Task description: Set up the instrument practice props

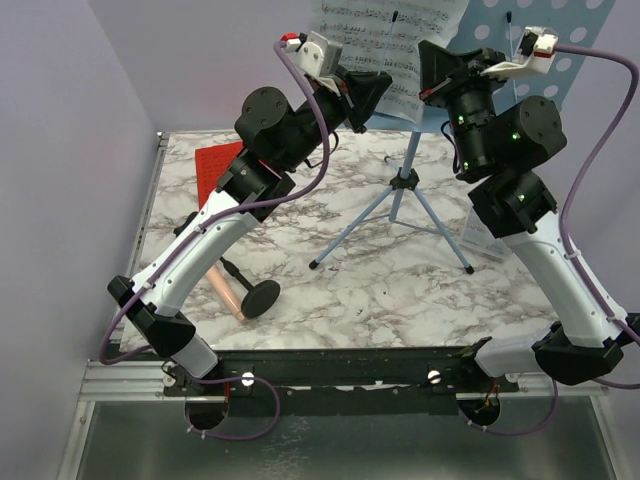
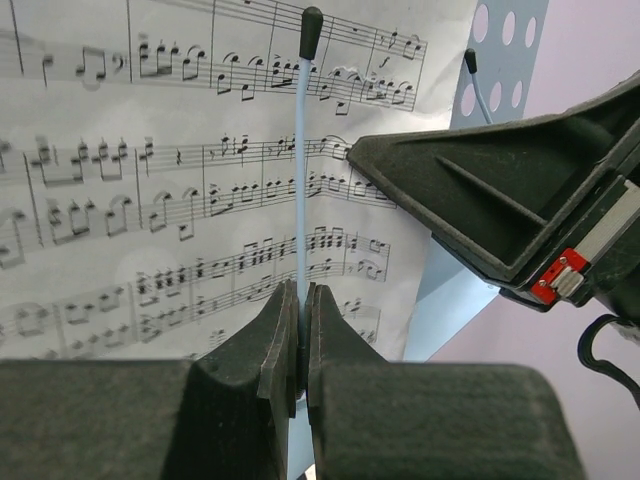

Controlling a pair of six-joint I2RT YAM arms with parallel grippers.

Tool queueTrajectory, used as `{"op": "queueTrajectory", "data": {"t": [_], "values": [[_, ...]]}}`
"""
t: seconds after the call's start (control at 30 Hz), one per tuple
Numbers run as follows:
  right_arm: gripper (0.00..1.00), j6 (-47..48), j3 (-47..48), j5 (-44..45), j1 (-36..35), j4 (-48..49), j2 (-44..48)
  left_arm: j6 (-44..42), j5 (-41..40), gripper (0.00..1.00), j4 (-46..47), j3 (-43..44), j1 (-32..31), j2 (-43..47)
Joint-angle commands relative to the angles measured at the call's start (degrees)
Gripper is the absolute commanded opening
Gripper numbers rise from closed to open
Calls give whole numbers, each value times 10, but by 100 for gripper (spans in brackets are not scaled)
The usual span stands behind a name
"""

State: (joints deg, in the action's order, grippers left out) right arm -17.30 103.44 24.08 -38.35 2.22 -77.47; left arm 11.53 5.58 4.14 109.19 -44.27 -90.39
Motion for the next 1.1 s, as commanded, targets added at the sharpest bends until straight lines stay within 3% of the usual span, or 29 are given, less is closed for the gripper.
{"op": "queueTrajectory", "data": {"t": [0.0,0.5,0.87,1.07], "values": [[0,15,-13,3,-2,18,1,-1,1,0,22,-7,-3,33],[0,117,-2,0,-2,25,3,5,15,0,47,-35,-3,49],[0,221,10,-109,-2,29,0,0,16,0,71,-56,-3,58],[0,271,17,-123,-2,22,0,-3,13,0,68,-59,-3,58]]}}
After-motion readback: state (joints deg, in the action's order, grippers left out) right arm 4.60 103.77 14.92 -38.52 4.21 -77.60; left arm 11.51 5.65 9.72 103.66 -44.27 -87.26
